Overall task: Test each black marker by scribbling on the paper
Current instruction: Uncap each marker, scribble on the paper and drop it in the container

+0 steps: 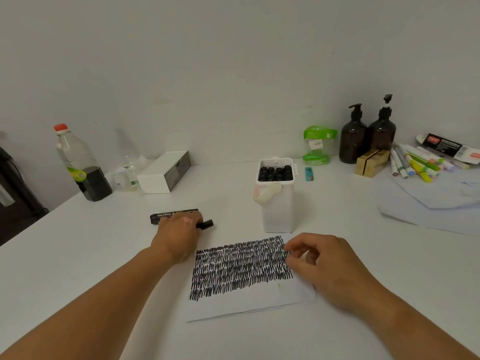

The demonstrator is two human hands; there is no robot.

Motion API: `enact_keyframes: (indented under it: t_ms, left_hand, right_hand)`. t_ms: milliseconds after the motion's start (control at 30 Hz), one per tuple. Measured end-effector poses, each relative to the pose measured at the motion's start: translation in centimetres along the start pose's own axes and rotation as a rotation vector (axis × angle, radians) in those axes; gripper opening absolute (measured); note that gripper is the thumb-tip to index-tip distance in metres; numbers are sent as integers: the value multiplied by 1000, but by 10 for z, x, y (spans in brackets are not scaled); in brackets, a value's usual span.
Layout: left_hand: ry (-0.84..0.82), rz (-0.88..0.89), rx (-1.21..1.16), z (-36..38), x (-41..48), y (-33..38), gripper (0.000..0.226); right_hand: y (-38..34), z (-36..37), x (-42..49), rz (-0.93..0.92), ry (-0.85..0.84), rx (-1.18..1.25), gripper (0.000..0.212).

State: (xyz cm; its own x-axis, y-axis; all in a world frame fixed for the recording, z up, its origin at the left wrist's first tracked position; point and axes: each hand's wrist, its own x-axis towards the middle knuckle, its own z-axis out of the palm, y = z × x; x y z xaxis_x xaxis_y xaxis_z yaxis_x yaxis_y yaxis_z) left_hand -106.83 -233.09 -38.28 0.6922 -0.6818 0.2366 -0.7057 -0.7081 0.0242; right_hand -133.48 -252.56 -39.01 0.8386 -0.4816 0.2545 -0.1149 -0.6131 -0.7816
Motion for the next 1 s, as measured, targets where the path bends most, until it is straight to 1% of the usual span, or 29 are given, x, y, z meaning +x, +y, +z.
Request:
enact_keyframes:
  t_ms: [100,167,233,300,400,467,567,667,733,800,833,900,933,967,1000]
  left_hand:
    - [100,7,-228,-17,-5,9,14]
    - [108,-33,-458,-30,-8,19,11]
    - [45,-97,-774,-41,-13,31,11]
    - [-33,-133,-1074,-44,-20,42,17]
    - [-141,-141,-1379,-41,-31,55,25]
    - [-211,-149,-1535,-37,-36,63,29]
    - [-294,-144,-1666,-32,-41,71,35]
    - [-332,-129,-1797,-28,-45,75,31]
    - [-350,-109,-1870,-25,-48,76,27]
    - [-377,-74,-1922,-23,-51,79,25]
    - [-390,-50,-1937,-23,-53,80,25]
    - [-404,-4,-1943,-21,-55,82,24]
    - [-406,14,-1945,-20,-56,82,24]
    - [-402,26,-1949,-20,-57,82,24]
    - [-392,32,-1948,-19,-58,81,25]
  right_hand:
    - [-6,0,-4,-38,-91,-112,12]
    - [-7,0,-5,-52,-159,-202,15]
    - [-7,-2,-4,-27,-206,-259,19]
    - [-5,-8,-4,7,-215,-298,20]
    - [1,-22,-1,62,-212,-320,21]
    - [7,-35,0,106,-218,-342,23]
    - [17,-55,0,152,-209,-400,27]
    - [18,-64,1,147,-144,-409,28]
    - [13,-59,3,89,-49,-343,24]
    - [0,-45,2,30,-9,-180,13]
    - [-7,-35,1,16,-36,-83,11]
    - [-19,-17,-2,18,-137,66,28]
    - [-22,-9,-3,24,-176,96,34]
    - [-23,-3,-4,25,-195,111,35]
    - [-24,1,-4,23,-192,124,30]
